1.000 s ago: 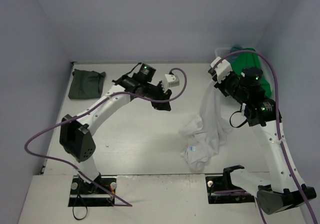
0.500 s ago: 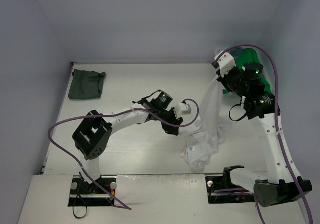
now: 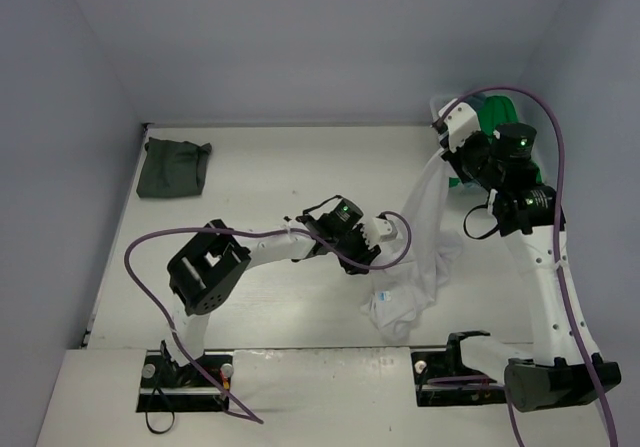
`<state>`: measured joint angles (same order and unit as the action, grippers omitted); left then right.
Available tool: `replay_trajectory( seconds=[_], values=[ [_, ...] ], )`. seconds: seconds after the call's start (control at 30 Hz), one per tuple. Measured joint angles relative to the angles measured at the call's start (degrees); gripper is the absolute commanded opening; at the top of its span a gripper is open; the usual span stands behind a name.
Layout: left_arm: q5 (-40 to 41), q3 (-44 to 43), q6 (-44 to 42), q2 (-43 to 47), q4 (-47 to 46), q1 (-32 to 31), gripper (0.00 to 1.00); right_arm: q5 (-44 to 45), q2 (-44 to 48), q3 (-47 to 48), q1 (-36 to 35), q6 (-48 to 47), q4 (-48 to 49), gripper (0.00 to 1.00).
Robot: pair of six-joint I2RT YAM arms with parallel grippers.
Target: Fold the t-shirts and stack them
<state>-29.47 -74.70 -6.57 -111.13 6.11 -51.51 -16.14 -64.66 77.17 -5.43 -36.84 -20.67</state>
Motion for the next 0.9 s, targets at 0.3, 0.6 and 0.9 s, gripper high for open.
replay_trajectory(
  seconds=[0.3,0.6,0.9],
  values=[
    [1.11,-0.02,0.17,-1.36,-0.17,-0.52,0.3,-3.26,0.02,0.0,2.91,0.17,0.02,0.0],
    [0.68,-1.57,0.37,-2.49,0.02,-0.68,0.14,-5.16,0.17,-0.13,3.91,0.46,0.07,0.0],
    [1.55,-2.84,-0.46,-3.58,2.27,-0.68,0.0,-6.49,0.46,-0.61,4.0,0.7,0.2,0.0]
  ],
)
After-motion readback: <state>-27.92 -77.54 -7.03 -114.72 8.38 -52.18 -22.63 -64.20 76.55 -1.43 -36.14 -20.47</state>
